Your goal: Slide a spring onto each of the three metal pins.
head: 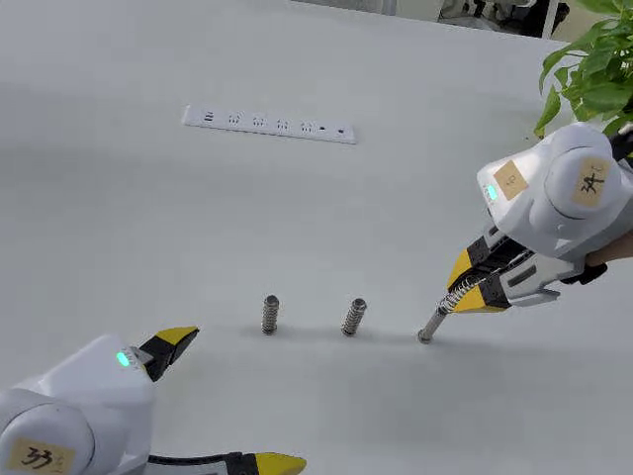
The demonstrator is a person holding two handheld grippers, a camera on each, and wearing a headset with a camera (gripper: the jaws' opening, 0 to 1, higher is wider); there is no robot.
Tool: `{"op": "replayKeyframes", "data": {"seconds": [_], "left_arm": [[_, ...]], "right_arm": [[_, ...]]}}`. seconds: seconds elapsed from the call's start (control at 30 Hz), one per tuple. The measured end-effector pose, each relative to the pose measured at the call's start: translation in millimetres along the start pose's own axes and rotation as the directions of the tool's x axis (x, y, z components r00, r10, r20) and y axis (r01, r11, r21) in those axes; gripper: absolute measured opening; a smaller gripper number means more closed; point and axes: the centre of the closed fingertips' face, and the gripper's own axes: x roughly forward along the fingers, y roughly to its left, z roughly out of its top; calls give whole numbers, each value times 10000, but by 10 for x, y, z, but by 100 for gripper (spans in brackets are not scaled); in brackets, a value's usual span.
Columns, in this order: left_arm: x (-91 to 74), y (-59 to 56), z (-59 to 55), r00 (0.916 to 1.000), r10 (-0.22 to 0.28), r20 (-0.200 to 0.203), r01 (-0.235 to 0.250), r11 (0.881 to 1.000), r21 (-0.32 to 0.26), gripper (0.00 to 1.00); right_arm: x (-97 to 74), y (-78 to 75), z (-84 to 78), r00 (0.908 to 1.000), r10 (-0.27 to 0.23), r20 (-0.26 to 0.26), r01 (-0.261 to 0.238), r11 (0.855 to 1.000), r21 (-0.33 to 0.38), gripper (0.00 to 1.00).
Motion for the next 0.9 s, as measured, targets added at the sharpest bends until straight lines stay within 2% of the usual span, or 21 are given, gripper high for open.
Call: {"op": "replayKeyframes", "data": {"seconds": [0.43,0.9], "left_arm": [[-5,-7,-39,10000,20,-74,-21,9999,-127,98],[6,-16,-85,9999,-16,-131,12,9996,-282,97]], "right_arm": [[110,2,-97,9985,317,-446,-322,9994,-121,8],[163,21,-89,9975,508,-490,-514,9986,-108,8]]}}
